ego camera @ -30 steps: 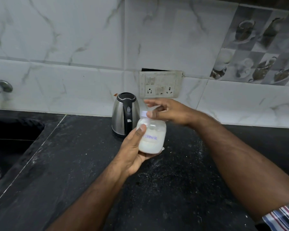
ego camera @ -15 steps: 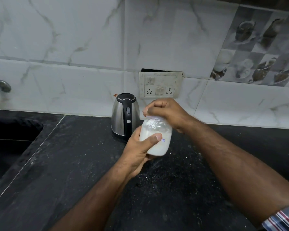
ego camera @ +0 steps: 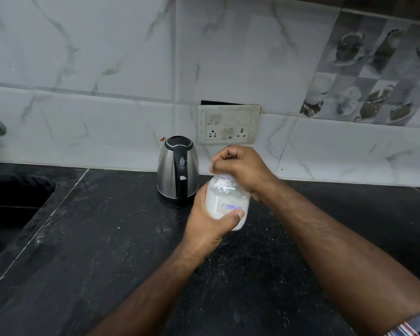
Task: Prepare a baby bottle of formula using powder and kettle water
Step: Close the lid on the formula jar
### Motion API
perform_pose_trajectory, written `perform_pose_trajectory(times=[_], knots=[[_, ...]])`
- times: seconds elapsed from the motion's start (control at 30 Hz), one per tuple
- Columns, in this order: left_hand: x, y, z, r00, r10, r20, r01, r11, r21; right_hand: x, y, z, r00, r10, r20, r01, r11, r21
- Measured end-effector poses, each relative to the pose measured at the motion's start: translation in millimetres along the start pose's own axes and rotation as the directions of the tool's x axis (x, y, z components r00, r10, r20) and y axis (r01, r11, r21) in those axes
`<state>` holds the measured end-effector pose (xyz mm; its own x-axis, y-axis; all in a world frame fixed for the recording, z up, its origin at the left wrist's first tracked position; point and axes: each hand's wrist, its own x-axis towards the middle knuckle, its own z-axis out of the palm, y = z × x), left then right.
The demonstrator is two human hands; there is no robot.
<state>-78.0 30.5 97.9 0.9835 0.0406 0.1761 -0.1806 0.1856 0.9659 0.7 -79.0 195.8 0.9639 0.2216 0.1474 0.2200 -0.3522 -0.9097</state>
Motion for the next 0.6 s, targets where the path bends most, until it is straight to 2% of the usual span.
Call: perform_pose_trajectory(times=[0.13,0.17,0.33,0.47,0.6], knots=[[6,1,-4,0.995,-0.075,0.062,0.081,0.992,-0.099,-3,-3,-16,0.969,0.051,0.241,-0.068,0.995,0.066],[7,1,-4,0.993,-0.087,0.083,0.097,0.987,-0.125,-4,-3,-17,0.964,0.062,0.258,-0.080,0.995,0.060],[7,-4,7,0.997,-0.068,0.024,0.069,0.997,-0.046,-5,-1,-13,0.994,0.084,0.064,-0.085,0.996,0.011],[5,-10,9,1.000,0.015,0.002,-0.015,0.997,0.078,-7,-1,-11,0.994,0.113,0.000,-0.113,0.992,-0.064],[9,-11,5,0.999,0.030,0.042,-0.035,0.991,0.132,-11,2,-12,0.998,0.056,-0.011,-0.057,0.993,-0.102]])
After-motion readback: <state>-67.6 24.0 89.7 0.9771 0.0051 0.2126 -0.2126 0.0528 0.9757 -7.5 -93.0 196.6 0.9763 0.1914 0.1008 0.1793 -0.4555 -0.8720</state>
